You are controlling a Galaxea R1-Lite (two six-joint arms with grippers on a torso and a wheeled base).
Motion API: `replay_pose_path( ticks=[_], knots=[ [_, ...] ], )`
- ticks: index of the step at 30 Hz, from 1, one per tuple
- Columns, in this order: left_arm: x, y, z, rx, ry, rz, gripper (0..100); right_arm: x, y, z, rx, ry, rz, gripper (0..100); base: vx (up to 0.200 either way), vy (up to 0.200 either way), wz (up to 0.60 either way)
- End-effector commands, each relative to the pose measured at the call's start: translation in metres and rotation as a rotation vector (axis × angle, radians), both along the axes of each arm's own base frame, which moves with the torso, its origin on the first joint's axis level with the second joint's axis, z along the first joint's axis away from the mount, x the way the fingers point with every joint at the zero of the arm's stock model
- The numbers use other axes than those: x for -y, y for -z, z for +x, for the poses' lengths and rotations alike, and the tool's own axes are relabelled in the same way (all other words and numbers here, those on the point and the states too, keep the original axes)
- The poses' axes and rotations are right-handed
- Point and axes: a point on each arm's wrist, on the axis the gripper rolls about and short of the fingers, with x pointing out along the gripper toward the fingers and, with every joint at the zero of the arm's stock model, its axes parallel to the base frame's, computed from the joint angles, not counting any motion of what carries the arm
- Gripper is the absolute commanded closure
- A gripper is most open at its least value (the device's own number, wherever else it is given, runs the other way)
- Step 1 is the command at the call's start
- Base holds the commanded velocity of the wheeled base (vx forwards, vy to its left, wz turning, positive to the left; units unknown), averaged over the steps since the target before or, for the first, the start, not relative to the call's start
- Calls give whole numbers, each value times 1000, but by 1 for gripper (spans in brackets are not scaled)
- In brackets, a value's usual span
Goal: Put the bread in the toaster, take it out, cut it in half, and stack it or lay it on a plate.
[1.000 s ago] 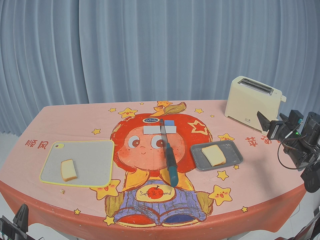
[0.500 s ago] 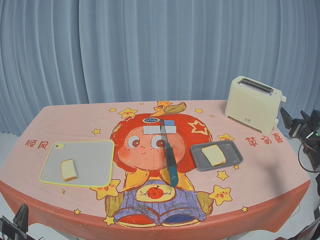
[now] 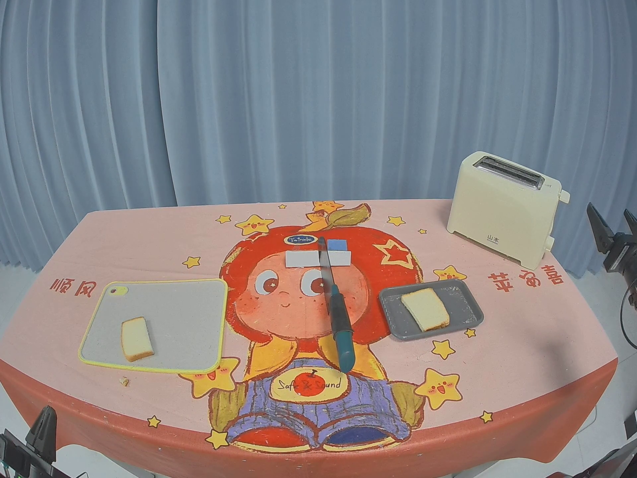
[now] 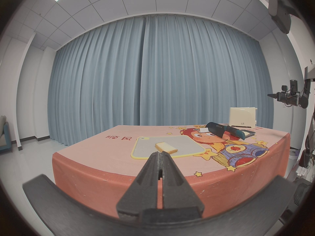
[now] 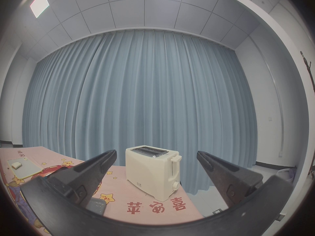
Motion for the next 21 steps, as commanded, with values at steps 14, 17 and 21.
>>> replay_pose_path(
  ticks=[14,17,21],
  knots=[
    [0,5,1,-19,0,-1,100,1,-7,-47,-18,-26,-11,0,0,0,0],
    [0,5,1,-19,0,-1,100,0,-8,-54,-27,-44,-13,0,0,0,0],
    [0,5,1,-19,0,-1,100,-1,-5,-59,-56,-52,-9,0,0,0,0]
  ],
)
